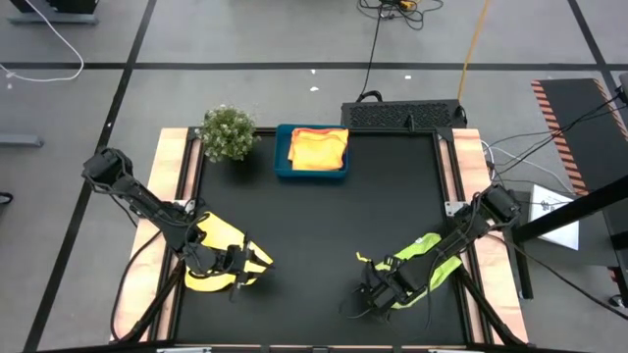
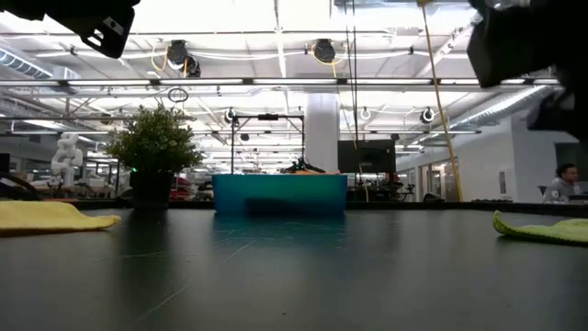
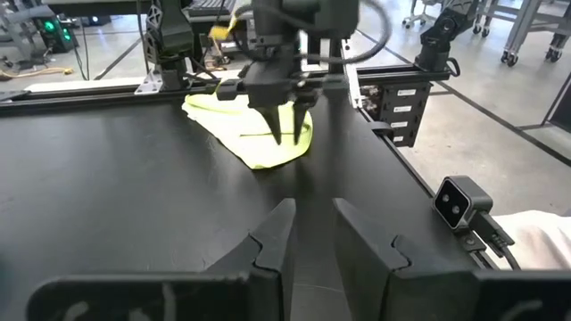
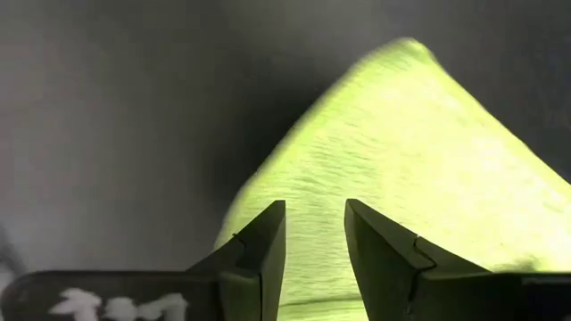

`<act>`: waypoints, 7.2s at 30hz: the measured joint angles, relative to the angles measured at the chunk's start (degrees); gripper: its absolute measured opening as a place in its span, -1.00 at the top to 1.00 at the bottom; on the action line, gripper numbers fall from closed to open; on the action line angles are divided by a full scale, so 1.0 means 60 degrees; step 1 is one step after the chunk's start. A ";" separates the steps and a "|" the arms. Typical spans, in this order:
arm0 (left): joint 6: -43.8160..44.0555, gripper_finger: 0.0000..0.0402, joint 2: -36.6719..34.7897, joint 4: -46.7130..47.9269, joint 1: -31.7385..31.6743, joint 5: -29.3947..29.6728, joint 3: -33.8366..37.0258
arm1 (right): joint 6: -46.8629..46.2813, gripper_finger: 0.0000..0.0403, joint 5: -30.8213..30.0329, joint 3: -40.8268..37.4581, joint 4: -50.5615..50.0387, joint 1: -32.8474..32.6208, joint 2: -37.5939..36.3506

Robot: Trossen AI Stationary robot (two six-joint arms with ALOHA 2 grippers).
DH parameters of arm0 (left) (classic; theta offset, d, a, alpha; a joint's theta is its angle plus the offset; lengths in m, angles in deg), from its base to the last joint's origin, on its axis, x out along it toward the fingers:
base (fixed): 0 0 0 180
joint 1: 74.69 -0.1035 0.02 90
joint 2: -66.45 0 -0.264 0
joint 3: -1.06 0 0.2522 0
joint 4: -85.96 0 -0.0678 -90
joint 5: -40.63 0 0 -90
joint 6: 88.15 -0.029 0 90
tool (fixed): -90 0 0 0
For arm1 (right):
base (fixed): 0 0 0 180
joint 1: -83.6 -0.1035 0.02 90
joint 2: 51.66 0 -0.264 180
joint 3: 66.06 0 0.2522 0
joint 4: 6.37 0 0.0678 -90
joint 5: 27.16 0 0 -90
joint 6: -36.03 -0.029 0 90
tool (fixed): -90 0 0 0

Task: Fold microfiber towels
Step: Fold the green microfiber towel

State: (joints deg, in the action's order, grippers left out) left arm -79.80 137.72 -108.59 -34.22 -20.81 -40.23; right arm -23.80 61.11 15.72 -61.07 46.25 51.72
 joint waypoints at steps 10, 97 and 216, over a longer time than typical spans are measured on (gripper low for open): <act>-0.0271 0.62 -0.0004 0.0178 -0.0098 -0.0004 0.0000 | -0.0271 0.53 0.0129 -0.1964 0.1437 0.0533 -0.0087; 0.4486 0.12 0.4324 -0.2651 -0.4131 -0.1756 -0.1432 | 0.7122 1.00 -0.4481 -0.2282 0.9558 0.2246 -0.0514; -0.1328 0.11 0.2484 0.0673 -0.2306 0.1251 -0.0984 | 0.7012 1.00 -0.4455 -0.2304 0.9405 0.2242 -0.0521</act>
State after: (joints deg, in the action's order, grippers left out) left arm -87.77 152.62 -104.55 -48.06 -13.30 -46.13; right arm 18.27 34.38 1.89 -4.64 59.70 48.59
